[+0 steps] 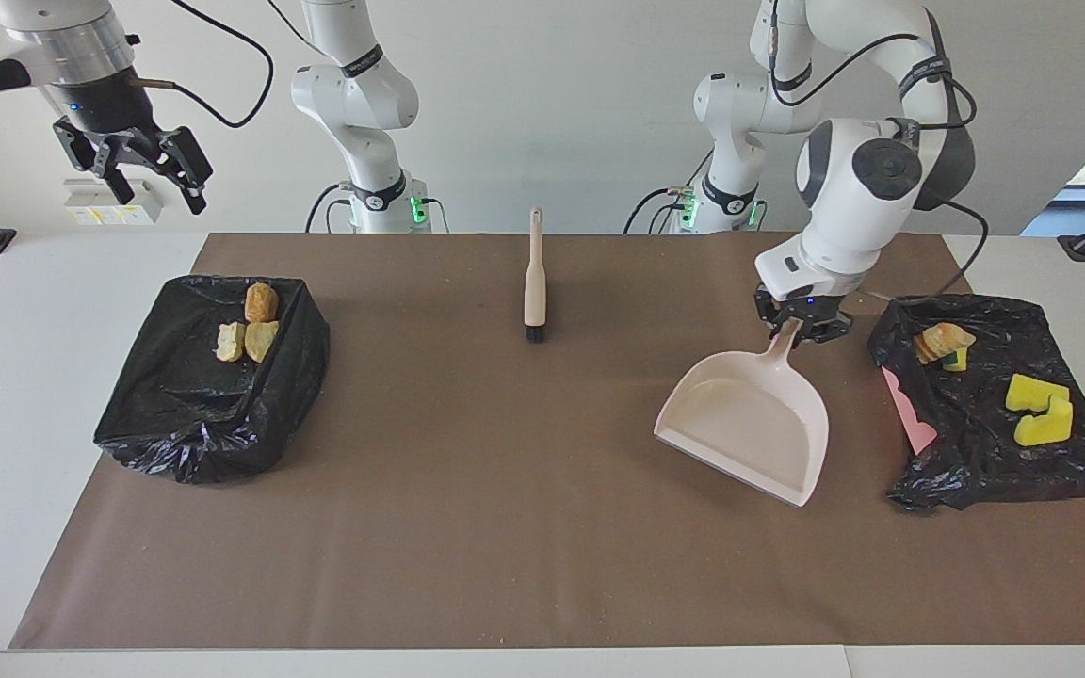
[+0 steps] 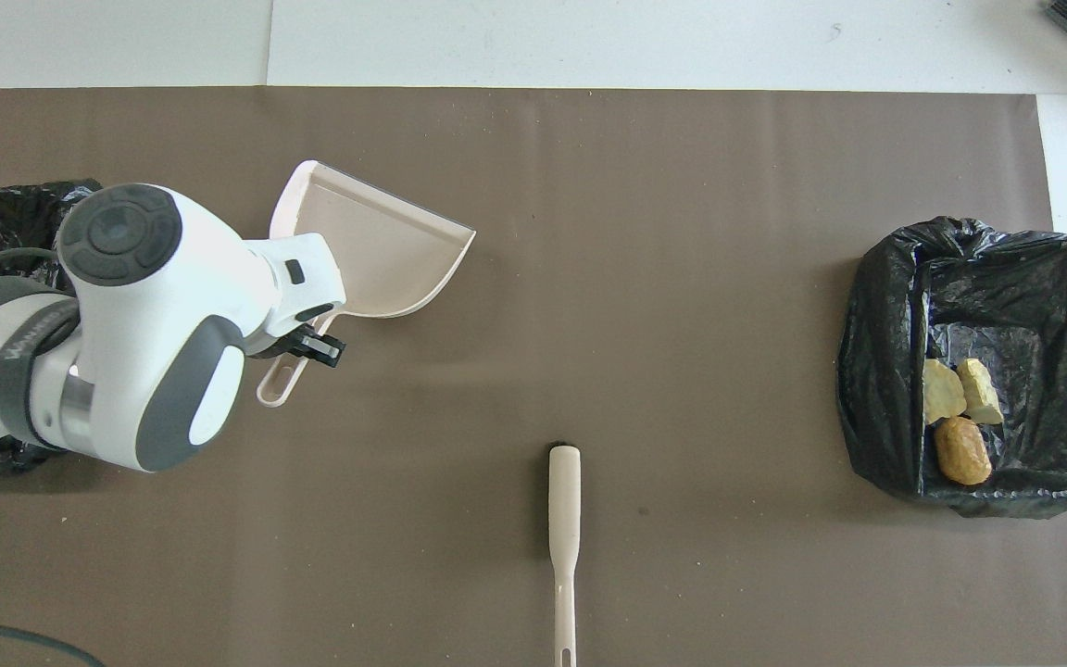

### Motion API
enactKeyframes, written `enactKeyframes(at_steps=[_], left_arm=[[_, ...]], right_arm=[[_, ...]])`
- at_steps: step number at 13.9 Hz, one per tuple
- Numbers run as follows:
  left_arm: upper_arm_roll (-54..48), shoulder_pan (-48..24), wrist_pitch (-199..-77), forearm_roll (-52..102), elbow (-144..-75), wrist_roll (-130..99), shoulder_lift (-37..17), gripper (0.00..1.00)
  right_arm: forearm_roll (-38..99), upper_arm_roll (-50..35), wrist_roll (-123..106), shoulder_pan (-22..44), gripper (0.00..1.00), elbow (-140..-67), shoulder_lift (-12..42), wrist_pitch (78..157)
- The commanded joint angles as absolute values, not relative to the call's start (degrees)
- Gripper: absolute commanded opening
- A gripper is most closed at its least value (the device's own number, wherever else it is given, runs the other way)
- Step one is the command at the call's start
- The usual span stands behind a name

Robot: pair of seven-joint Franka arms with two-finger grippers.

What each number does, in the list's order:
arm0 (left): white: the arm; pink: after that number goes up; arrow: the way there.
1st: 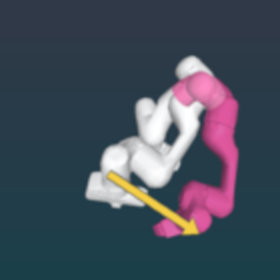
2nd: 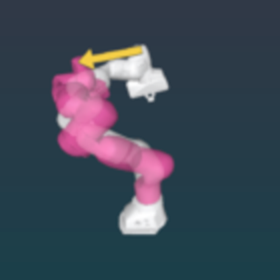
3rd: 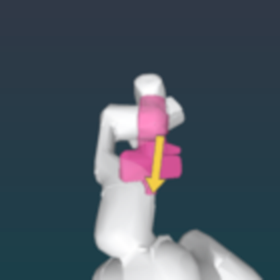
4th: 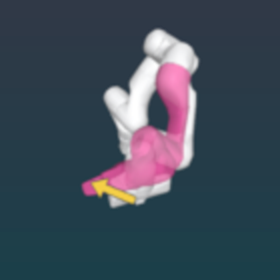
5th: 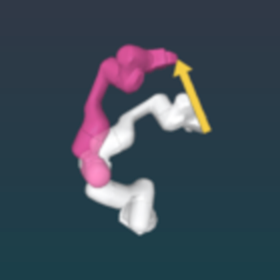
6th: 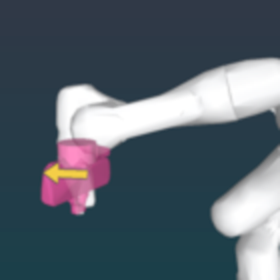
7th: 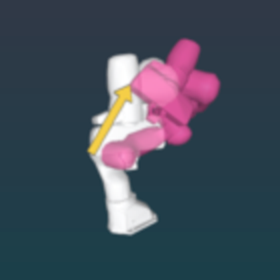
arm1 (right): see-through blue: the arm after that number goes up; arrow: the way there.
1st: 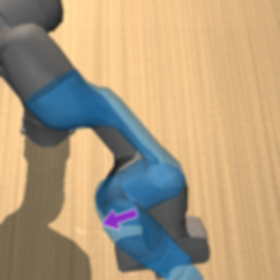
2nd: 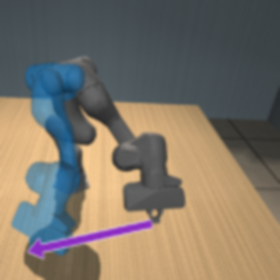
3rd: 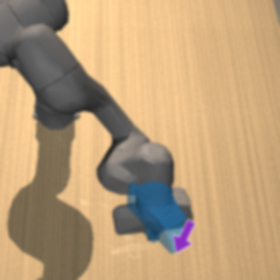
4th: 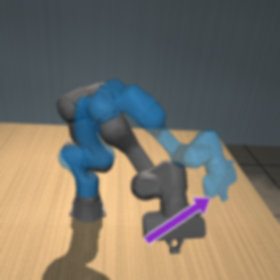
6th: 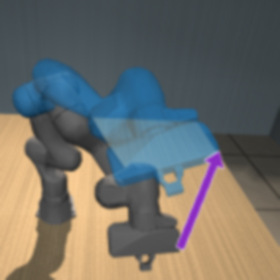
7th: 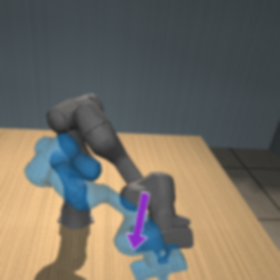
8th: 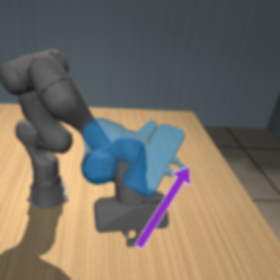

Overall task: Sweep and dump trash in bin
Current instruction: 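Bring the empty dustpan back to the table center with the left gripper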

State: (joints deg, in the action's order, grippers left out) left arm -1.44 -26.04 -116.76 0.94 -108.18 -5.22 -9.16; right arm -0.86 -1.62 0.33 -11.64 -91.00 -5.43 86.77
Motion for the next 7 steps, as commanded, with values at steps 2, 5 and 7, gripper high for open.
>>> enactKeyframes(at_steps=[2, 5, 7], left_arm=[[0.09, -30.48, -117.95, 3.78, -102.15, -15.8, -14.48, 0.0], [0.09, -33.91, -116.99, 3.78, -94.51, -21.34, -20.02, 0.0], [0.17, -35.76, -116.98, 3.6, -93.43, -22.67, -22.05, 0.0]], right_arm=[[0.35, -2.29, 0.18, -12.04, 1.0, -94.22, -6.42, 89.73], [0.35, -2.9, 0.18, -11.61, 1.0, -94.31, -6.5, 89.74], [0.35, -2.9, 0.18, -10.73, 1.0, -94.31, -6.5, 89.74]])
